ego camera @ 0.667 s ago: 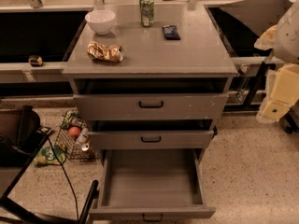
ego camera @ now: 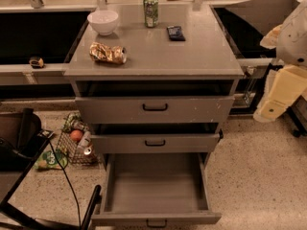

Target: Place orange can into bottom drawer

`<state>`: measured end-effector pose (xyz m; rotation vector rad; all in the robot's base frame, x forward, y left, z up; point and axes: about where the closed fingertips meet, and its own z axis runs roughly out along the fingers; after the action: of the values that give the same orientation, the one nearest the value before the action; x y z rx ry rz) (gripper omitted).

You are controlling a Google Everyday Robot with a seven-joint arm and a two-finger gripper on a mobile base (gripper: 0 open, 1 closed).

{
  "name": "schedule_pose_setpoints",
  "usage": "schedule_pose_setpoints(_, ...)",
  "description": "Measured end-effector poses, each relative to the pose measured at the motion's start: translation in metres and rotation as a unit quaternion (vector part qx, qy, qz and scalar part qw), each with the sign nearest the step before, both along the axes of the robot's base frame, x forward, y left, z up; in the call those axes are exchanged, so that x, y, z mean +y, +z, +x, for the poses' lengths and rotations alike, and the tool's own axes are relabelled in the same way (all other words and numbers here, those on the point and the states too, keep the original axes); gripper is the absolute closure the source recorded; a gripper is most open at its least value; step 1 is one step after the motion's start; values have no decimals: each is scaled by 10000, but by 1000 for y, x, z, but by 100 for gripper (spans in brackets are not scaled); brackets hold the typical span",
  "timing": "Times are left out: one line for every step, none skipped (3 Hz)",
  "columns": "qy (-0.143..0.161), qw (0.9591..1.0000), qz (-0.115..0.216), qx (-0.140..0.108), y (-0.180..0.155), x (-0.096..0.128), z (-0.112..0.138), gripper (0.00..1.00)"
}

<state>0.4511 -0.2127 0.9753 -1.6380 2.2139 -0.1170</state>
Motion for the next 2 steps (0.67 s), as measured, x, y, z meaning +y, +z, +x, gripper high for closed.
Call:
schedule_pose_setpoints(-88, 9978, 430, -494, -8, 14, 54, 0)
schedule_pose_setpoints(-107, 9915, 959, -874, -15, 36, 119, 0)
